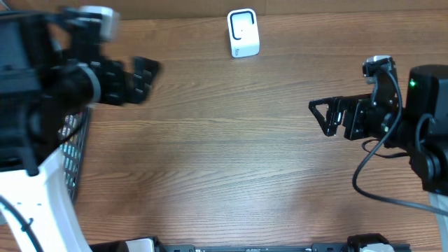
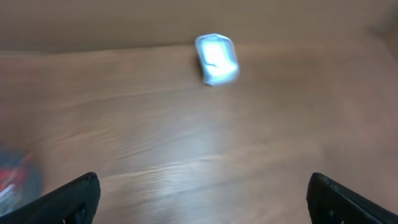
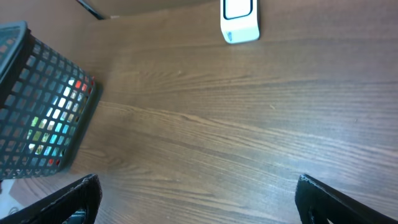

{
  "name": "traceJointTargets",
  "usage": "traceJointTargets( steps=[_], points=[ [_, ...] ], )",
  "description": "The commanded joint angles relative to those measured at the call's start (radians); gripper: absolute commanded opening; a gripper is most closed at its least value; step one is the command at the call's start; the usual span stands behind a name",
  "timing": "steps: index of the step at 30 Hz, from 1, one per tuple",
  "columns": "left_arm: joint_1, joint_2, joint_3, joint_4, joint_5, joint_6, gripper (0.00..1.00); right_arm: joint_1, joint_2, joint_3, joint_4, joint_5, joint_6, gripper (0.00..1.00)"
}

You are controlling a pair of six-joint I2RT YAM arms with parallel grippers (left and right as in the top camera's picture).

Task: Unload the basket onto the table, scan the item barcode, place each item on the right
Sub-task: 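Raise the right gripper aside and reach the left gripper into the basket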

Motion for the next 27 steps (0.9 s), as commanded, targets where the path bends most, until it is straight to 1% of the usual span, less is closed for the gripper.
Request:
traceJointTargets(
  steps=[1, 3, 6, 8, 10, 14, 17, 20, 21, 22, 27],
  points=[
    [0.199, -0.002, 0.038, -0.005, -0.071, -0.146, 0.98, 0.005, 0.021, 0.025, -0.005, -0.019, -0.002, 1.0],
    [0.346, 0.011, 0.038, -0.005, -0.071, -0.197, 0.96, 0.005, 0.035, 0.024, -0.016, -0.019, -0.002, 1.0],
    [0.534, 0.048, 0.038, 0.0, -0.07, -0.287, 0.88, 0.005, 0.056, 0.023, -0.024, -0.019, -0.002, 1.0],
    [0.623, 0.078, 0.038, 0.0, -0.056, -0.33, 0.84, 0.005, 0.064, 0.02, -0.026, -0.019, -0.002, 1.0],
    [0.679, 0.114, 0.038, 0.0, -0.045, -0.332, 0.79, 0.005, 0.069, 0.019, -0.035, -0.019, -0.002, 1.0],
    [0.713, 0.193, 0.038, -0.013, -0.076, -0.332, 0.77, 0.005, 0.071, 0.019, -0.05, -0.019, -0.009, 1.0],
    [0.713, 0.257, 0.035, -0.035, -0.14, -0.337, 0.84, 0.005, 0.071, 0.019, -0.061, -0.018, -0.009, 1.0],
    [0.713, 0.314, 0.031, -0.052, -0.181, -0.352, 0.84, 0.005, 0.071, 0.019, -0.071, 0.001, -0.009, 1.0],
    [0.713, 0.333, 0.028, -0.056, -0.184, -0.356, 0.88, 0.005, 0.071, 0.019, -0.074, 0.011, -0.009, 1.0],
    [0.713, 0.348, 0.026, -0.063, -0.192, -0.367, 0.9, 0.005, 0.071, 0.019, -0.076, 0.019, -0.009, 1.0],
    [0.713, 0.392, 0.003, -0.089, -0.222, -0.37, 0.89, 0.005, 0.071, 0.019, -0.082, 0.04, -0.009, 1.0]
  ],
)
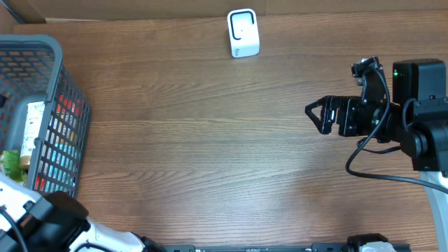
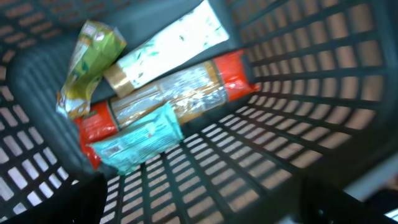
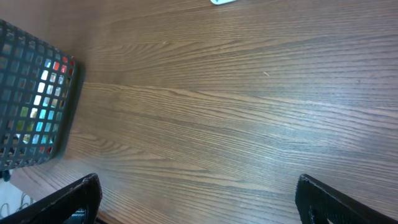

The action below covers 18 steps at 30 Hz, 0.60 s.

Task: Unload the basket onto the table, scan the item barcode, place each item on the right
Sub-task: 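Raise the right gripper aside and reach the left gripper into the basket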

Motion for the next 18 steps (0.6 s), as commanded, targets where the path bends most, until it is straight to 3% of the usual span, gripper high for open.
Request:
traceJointTargets(
  steps=[1, 8, 18],
  points=[
    [0.004, 0.012, -0.028, -0.005, -0.058, -0.027, 0.9, 0.006, -0.002, 0.019, -0.002, 0.026, -0.009, 1.0],
    [0.005, 0.012, -0.238, 0.072, -0.148, -0.09, 0.9, 0.006, 0.008, 0.019, -0.003, 0.027, -0.013, 1.0],
    [0.004, 0.012, -0.636, 0.341, -0.197, -0.123, 0.93, 0.006, 0.06, 0.019, -0.043, 0.027, -0.058, 1.0]
  ],
)
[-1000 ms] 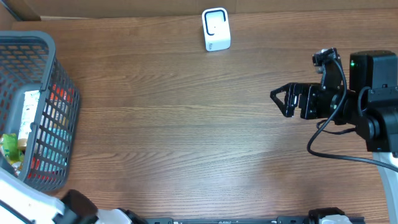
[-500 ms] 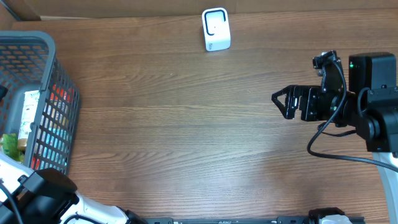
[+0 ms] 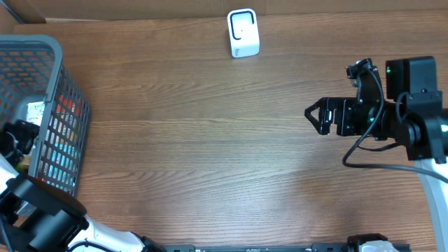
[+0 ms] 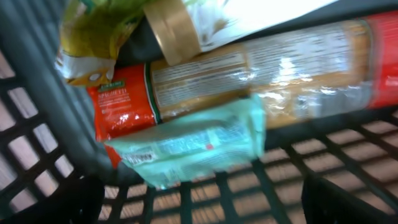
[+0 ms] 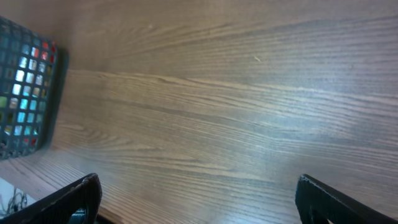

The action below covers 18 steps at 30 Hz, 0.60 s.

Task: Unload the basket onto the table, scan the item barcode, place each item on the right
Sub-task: 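Raise the right gripper aside and reach the left gripper into the basket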

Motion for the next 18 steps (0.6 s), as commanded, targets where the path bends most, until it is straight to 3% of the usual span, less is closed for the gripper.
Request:
traceJointTargets(
  steps=[1, 16, 18],
  points=[
    [0.004, 0.003, -0.102, 0.063, -0.036, -0.021, 0.93, 0.005, 0.014, 0.019, 0.002, 0.007, -0.018, 1.0],
    [0.002, 0.003, -0.446, 0.369, -0.024, 0.02, 0.95, 0.005, 0.036, 0.019, 0.003, 0.007, -0.018, 1.0],
    [0.002, 0.003, -0.462, 0.381, -0.023, 0.02, 0.83, 0.005, 0.037, 0.019, 0.003, 0.007, -0.018, 1.0]
  ],
)
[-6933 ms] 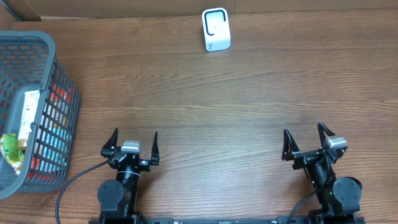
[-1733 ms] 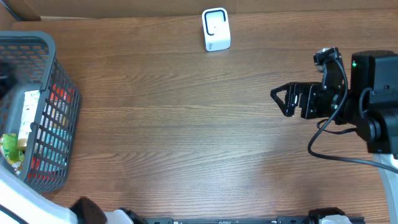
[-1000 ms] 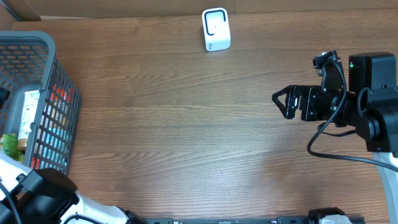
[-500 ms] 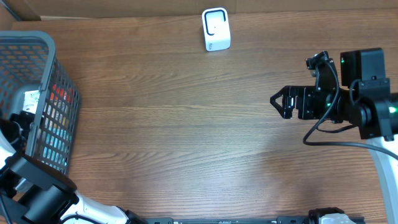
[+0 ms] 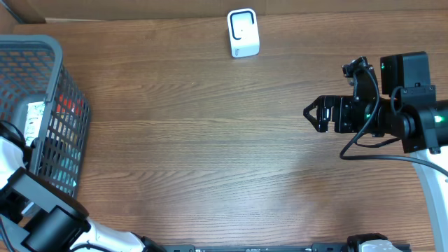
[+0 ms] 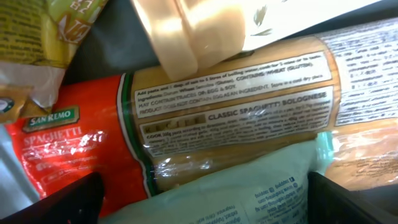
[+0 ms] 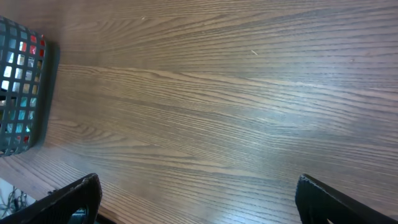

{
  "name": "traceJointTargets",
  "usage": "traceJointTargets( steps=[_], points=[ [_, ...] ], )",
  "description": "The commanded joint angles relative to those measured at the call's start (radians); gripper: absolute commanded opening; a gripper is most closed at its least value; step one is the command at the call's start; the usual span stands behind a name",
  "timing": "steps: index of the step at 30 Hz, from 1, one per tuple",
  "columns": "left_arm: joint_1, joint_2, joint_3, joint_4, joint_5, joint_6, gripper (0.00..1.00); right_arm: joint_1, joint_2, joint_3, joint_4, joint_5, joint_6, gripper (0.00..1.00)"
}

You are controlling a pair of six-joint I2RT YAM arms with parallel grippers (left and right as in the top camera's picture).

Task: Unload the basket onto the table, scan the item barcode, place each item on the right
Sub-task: 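Raise the right gripper aside and reach the left gripper into the basket, then grasp the teal wrapped packet in the basket with the left gripper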

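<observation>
My left gripper is open, low inside the grey basket. Its dark fingers stand either side of a pale green packet. Just beyond the packet lies a clear and red spaghetti pack with a printed label. In the overhead view the basket wall hides the left gripper. The white scanner stands at the back middle of the table. My right gripper hangs open over the right side of the table with nothing in it.
The basket also holds a yellow-green pouch, a tan roll and a white packet. The right wrist view shows the basket at the far left and bare wooden table. A cable loops below the right arm.
My left gripper has gone lower in the basket, and the spaghetti pack and green packet now fill its view. The right gripper has barely shifted and stays open.
At first my left gripper was open above the back left of the table, facing the scanner. Then it looked down into the basket from above. Then it was deep inside, over the packs, and now it straddles the green packet. The right gripper stayed open at the right.
</observation>
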Motion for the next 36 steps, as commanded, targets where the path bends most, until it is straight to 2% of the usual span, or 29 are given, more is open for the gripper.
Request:
traceJointTargets(
  steps=[1, 2, 4, 5, 6, 12, 24, 36],
  points=[
    [0.002, 0.027, -0.068, -0.013, 0.003, 0.017, 0.69, 0.006, 0.003, 0.019, 0.003, 0.002, -0.008, 1.0],
    [0.002, 0.027, -0.068, -0.013, 0.004, 0.017, 0.5, 0.006, 0.003, 0.019, 0.003, 0.002, -0.008, 1.0],
    [0.002, 0.026, -0.067, -0.014, 0.011, 0.017, 0.19, 0.006, 0.003, 0.019, 0.003, 0.002, -0.008, 1.0],
    [0.002, 0.026, -0.064, -0.018, 0.012, 0.017, 0.09, 0.006, 0.003, 0.019, 0.004, 0.002, -0.008, 1.0],
    [0.002, 0.026, -0.06, -0.021, 0.015, 0.017, 0.04, 0.006, 0.003, 0.019, 0.005, 0.002, -0.008, 1.0],
    [0.002, 0.026, 0.095, -0.124, 0.045, 0.017, 0.04, 0.006, 0.003, 0.019, 0.007, 0.002, -0.008, 1.0],
    [0.002, 0.024, 0.668, -0.431, 0.131, 0.016, 0.04, 0.006, 0.003, 0.019, 0.018, 0.002, -0.007, 1.0],
    [-0.054, -0.069, 1.049, -0.55, 0.406, 0.077, 0.04, 0.006, 0.003, 0.019, 0.022, 0.002, -0.007, 1.0]
  ],
)
